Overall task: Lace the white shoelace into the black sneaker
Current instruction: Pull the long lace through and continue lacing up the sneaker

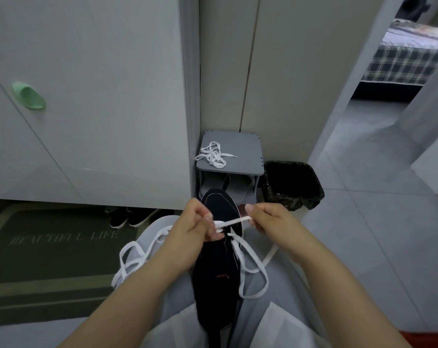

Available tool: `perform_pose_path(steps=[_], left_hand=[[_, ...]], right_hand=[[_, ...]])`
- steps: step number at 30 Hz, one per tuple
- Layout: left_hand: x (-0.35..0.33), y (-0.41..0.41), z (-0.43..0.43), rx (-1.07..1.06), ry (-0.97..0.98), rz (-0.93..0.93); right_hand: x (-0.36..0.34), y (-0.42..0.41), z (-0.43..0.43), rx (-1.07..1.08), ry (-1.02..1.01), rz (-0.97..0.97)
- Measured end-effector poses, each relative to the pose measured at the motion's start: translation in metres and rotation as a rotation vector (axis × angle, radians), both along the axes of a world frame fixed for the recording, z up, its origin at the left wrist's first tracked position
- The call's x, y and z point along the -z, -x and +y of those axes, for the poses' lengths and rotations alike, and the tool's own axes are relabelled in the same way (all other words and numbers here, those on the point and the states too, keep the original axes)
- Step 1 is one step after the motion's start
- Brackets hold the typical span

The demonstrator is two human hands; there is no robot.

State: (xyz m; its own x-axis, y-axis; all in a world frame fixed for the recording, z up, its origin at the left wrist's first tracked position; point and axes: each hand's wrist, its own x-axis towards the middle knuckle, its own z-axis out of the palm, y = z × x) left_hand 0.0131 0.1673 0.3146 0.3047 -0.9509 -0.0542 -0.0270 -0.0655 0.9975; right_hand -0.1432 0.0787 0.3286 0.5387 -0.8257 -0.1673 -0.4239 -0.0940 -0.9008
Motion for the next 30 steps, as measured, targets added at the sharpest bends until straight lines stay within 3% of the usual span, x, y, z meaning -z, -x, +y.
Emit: perform_pose_path(steps=[2, 4, 7, 9, 12, 14, 16, 17, 18, 19, 21, 23, 25, 27, 30], left_hand=[[-0.004, -0.012, 0.008, -0.034, -0.032, -0.059], [-0.01, -0.03, 0.021, -0.037, -0.113, -0.362], [-0.026, -0.049, 0.042, 0.193, -0.331, -0.945], [-0.034, -0.057, 0.052, 0.203, -0.386, -1.015], [-0.051, -0.063, 0.056, -0.058, -0.133, -0.726], [-0.06, -0.071, 0.05, -0.329, 0.071, -0.225], [-0.073, -0.079, 0.047, -0.378, 0.35, 0.433], [-0.079, -0.079, 0.048, -0.329, 0.435, 0.606], [-0.082, -0.074, 0.047, -0.28, 0.412, 0.6], [-0.077, -0.068, 0.044, -0.261, 0.293, 0.457], [-0.056, -0.044, 0.037, -0.202, 0.013, -0.093], [-0.029, -0.02, 0.027, -0.031, -0.047, -0.574], [0.003, -0.007, 0.015, 0.102, -0.052, -0.905], [0.022, -0.005, 0.003, 0.076, -0.05, -1.104], [0.031, -0.004, -0.009, 0.046, -0.005, -1.176]], right_hand=[[-0.003, 0.002, 0.0, 0.031, -0.058, -0.102], [-0.011, 0.004, 0.001, 0.07, -0.083, -0.236], [-0.018, 0.006, -0.003, 0.104, 0.005, -0.319], [-0.02, 0.005, -0.004, 0.132, 0.086, -0.317], [-0.022, 0.004, 0.001, 0.182, 0.123, -0.344], [-0.022, 0.006, 0.005, 0.198, 0.066, -0.428], [-0.022, 0.008, 0.009, 0.244, 0.028, -0.51], [-0.02, 0.011, 0.008, 0.279, -0.014, -0.58], [-0.019, 0.012, 0.008, 0.309, -0.08, -0.67], [-0.017, 0.015, 0.007, 0.326, -0.158, -0.768], [-0.014, 0.02, 0.004, 0.345, -0.305, -0.913], [-0.012, 0.025, 0.003, 0.353, -0.37, -0.962], [-0.013, 0.03, 0.005, 0.349, -0.354, -0.927], [-0.017, 0.035, 0.007, 0.334, -0.31, -0.9], [-0.02, 0.042, 0.006, 0.334, -0.308, -0.923]])
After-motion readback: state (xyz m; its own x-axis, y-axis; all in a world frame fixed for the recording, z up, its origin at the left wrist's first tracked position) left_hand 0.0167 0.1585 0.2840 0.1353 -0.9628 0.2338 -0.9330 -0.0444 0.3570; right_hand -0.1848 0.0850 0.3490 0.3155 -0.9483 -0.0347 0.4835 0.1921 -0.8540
